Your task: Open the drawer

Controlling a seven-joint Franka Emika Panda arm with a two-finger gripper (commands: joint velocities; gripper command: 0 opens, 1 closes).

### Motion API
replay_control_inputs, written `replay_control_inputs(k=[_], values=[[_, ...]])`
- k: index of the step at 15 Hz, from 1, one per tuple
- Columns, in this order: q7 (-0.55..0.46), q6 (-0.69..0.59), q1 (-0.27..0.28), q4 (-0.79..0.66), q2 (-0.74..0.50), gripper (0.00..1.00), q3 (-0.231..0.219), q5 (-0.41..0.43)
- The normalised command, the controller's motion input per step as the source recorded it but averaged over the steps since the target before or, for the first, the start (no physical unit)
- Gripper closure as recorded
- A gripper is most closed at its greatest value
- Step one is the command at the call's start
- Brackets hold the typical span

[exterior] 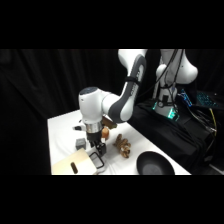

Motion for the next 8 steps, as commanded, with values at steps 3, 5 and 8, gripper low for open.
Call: replay_control_inputs(k=[3, 5, 8], values=[[-0.18, 0.15, -0.105, 0.09, 0.1, 0.0, 0.135, 0.14], [-0.18, 0.14, -0.102, 0.12, 0.09, 0.0, 0.117, 0.134], [-0.18, 0.12, -0.111, 0.11, 0.07, 0.0, 0.109, 0.134]])
